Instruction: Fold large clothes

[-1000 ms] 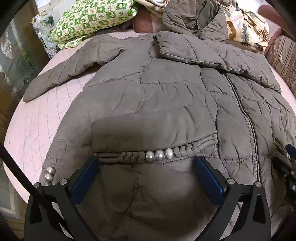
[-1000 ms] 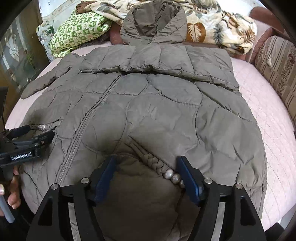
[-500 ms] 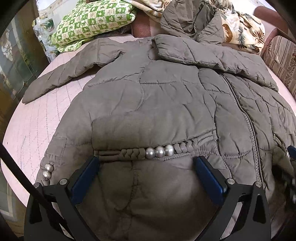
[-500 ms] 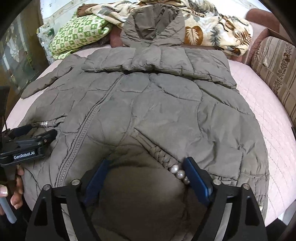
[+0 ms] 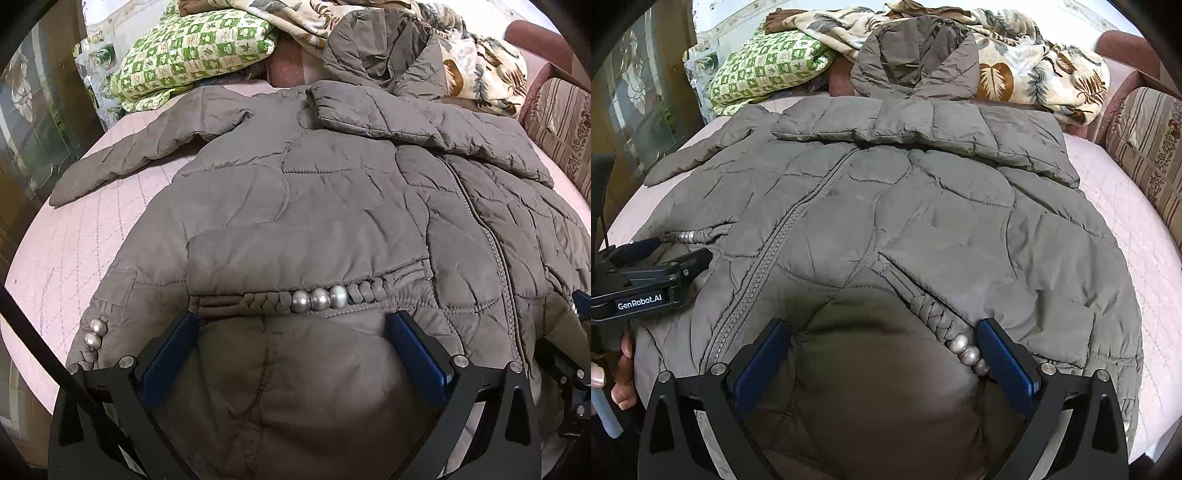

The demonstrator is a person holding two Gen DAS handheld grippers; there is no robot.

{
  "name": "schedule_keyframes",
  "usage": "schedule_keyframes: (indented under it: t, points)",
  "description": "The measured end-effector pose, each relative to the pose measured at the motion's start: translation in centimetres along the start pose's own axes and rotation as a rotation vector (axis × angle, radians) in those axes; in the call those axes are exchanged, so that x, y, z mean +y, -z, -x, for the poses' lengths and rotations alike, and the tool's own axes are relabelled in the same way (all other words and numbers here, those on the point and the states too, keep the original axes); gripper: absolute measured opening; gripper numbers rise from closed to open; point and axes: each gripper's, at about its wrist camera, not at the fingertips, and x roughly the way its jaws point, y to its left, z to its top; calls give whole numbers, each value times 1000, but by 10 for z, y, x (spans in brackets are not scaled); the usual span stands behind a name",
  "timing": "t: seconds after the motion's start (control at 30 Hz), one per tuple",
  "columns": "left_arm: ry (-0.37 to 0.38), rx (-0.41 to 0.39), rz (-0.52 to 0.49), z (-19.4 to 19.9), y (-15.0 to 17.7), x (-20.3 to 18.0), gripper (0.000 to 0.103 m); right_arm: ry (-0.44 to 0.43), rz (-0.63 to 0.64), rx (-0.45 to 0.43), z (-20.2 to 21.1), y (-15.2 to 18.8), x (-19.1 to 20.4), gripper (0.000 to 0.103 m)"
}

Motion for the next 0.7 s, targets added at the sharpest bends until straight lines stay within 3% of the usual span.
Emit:
schedule_keyframes:
  t: [0.17, 0.3, 0.43, 0.57, 0.7]
  points:
    - [21, -107, -2, 7, 17, 2, 103, 3, 15, 5, 3, 1, 1, 102]
    - [34, -70, -26, 9, 9, 2, 103, -15, 27, -21, 15, 1, 1, 102]
    - [102, -80, 36, 22, 4, 20, 103, -84, 55, -139, 47, -3, 0, 102]
    - [96, -154, 118, 43, -11, 58, 103, -72, 141, -220, 66, -8, -3, 102]
    - [42, -155, 185, 49, -27, 103, 103, -53, 76, -207, 59, -21, -22, 102]
